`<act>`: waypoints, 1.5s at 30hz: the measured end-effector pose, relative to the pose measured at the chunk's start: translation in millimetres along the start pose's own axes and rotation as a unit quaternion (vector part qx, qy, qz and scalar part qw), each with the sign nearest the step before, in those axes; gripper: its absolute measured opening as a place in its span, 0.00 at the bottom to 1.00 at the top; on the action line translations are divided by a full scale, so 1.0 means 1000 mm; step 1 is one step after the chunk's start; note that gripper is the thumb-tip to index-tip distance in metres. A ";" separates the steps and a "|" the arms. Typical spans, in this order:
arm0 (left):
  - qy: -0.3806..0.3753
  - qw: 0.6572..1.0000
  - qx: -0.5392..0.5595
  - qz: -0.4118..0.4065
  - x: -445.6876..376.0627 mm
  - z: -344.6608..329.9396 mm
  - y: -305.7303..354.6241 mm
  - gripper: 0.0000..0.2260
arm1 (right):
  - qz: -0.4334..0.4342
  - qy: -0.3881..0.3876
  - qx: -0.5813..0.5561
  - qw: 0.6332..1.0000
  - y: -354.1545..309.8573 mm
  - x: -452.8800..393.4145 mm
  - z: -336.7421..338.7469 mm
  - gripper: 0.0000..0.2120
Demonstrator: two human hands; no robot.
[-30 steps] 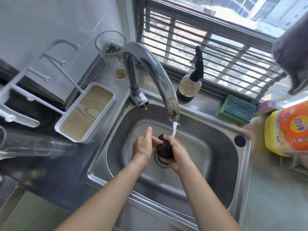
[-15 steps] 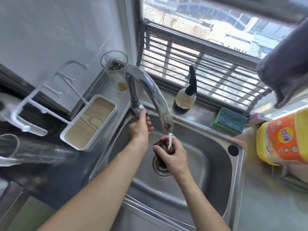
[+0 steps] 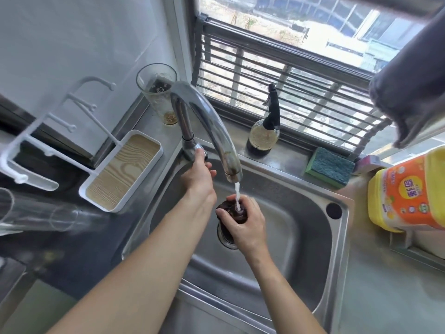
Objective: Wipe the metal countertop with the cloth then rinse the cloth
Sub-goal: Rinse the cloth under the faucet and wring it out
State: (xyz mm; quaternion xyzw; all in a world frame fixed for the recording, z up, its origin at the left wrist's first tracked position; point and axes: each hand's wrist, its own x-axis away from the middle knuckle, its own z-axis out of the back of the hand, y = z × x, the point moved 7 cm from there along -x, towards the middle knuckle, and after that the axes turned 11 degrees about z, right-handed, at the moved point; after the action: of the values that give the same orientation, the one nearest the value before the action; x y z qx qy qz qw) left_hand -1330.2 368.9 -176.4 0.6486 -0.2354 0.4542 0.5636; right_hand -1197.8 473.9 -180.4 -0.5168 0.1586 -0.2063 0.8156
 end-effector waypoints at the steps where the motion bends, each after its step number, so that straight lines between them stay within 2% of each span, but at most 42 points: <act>1: 0.003 1.000 -0.006 -0.002 0.001 0.001 0.001 0.13 | -0.003 0.000 -0.004 1.000 0.000 0.000 -0.001 0.17; 3: -0.015 1.000 -0.019 -0.001 0.001 0.001 0.000 0.13 | -0.008 0.005 -0.010 1.000 0.000 0.001 -0.001 0.17; 5: -0.069 0.997 -0.026 0.001 0.001 0.002 -0.005 0.16 | -0.027 0.008 -0.033 0.999 0.002 0.001 -0.001 0.19; 8: -0.149 0.982 -0.115 0.007 -0.003 0.007 -0.024 0.26 | -0.067 0.016 -0.092 0.993 0.003 0.001 0.001 0.26; 11: -0.276 0.934 -0.156 0.167 -0.002 0.012 -0.069 0.33 | -0.070 0.001 -0.113 0.991 -0.004 -0.004 0.001 0.29; 13: -0.354 0.897 -0.157 0.213 0.009 0.013 -0.086 0.28 | -0.073 0.000 -0.106 0.992 -0.006 -0.008 0.004 0.30; 14: -0.361 0.895 -0.167 0.202 0.010 0.015 -0.088 0.22 | -0.073 0.002 -0.086 0.994 -0.006 -0.010 0.008 0.28; 16: -0.345 0.908 -0.194 0.140 0.005 0.019 -0.088 0.13 | -0.082 0.001 -0.021 0.996 -0.005 -0.012 0.015 0.21; 19: -0.310 0.917 -0.243 0.063 0.001 0.024 -0.087 0.16 | -0.143 0.013 0.024 0.989 0.000 -0.009 0.020 0.09; 22: -0.317 0.906 -0.281 -0.010 0.002 0.029 -0.080 0.17 | -0.167 0.042 0.058 0.983 0.000 -0.013 0.027 0.07; 24: -0.321 0.883 -0.336 -0.069 -0.001 0.034 -0.073 0.20 | -0.175 0.069 0.065 0.980 -0.002 -0.018 0.038 0.11; 26: -0.319 0.856 -0.396 -0.094 -0.004 0.042 -0.069 0.19 | -0.186 0.074 0.017 0.980 -0.006 -0.023 0.042 0.12; 30: -0.357 0.804 -0.469 -0.081 0.001 0.047 -0.074 0.11 | -0.167 0.076 -0.226 0.957 -0.028 -0.032 0.030 0.14; 34: -0.259 0.724 -0.597 -0.228 0.002 0.044 -0.059 0.17 | -0.136 0.057 -0.296 0.944 -0.049 -0.030 0.021 0.12; 36: -0.267 0.728 -0.583 -0.242 0.001 0.042 -0.053 0.17 | -0.133 0.073 -0.318 0.936 -0.052 -0.028 0.021 0.14; 38: -0.302 0.758 -0.541 -0.206 -0.004 0.043 -0.053 0.13 | -0.139 0.112 -0.356 0.917 -0.051 -0.027 0.025 0.16; 42: -0.307 0.759 -0.547 -0.173 -0.014 0.054 -0.058 0.13 | -0.174 0.237 -0.448 0.844 -0.039 -0.028 0.044 0.17; 44: -0.309 0.779 -0.521 -0.163 -0.019 0.059 -0.059 0.12 | -0.216 0.304 -0.434 0.820 -0.024 -0.028 0.056 0.16; 45: -0.301 0.797 -0.496 -0.169 -0.020 0.061 -0.056 0.13 | -0.241 0.322 -0.404 0.821 -0.015 -0.028 0.062 0.15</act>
State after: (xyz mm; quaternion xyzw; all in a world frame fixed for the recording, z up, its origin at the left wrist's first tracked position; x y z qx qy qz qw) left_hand -1274.8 321.7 -219.9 0.4137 -0.4726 -0.0456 0.7768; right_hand -1195.2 530.1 -139.4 -0.7260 0.3522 -0.4680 0.3603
